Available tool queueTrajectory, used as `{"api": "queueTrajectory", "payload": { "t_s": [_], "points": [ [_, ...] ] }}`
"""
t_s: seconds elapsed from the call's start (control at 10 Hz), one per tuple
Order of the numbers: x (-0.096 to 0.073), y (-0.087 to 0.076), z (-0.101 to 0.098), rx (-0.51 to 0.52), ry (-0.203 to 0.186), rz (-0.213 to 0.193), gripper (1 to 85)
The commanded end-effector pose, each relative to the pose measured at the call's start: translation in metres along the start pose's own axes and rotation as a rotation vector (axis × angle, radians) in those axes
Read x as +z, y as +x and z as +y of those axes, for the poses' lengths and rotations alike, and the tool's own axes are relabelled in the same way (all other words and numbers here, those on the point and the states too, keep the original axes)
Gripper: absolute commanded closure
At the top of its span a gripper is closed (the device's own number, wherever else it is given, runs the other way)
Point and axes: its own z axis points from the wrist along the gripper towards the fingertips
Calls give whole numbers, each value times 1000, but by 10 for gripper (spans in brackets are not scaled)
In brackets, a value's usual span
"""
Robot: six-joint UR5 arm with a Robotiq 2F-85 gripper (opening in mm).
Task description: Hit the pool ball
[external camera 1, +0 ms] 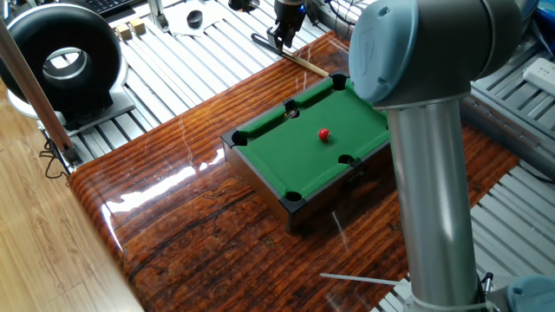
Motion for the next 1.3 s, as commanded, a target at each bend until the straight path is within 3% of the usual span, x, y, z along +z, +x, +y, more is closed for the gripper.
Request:
{"api": "queueTrajectory", "payload": {
  "t_s": [0.0,0.3,0.7,1.2],
  "points": [
    [1,2,4,-9,-24,8,450],
    [-2,2,9,-12,-45,4,457],
    [-1,2,4,-13,-33,3,503],
    [-2,2,3,-1,-30,3,620]
  ]
}}
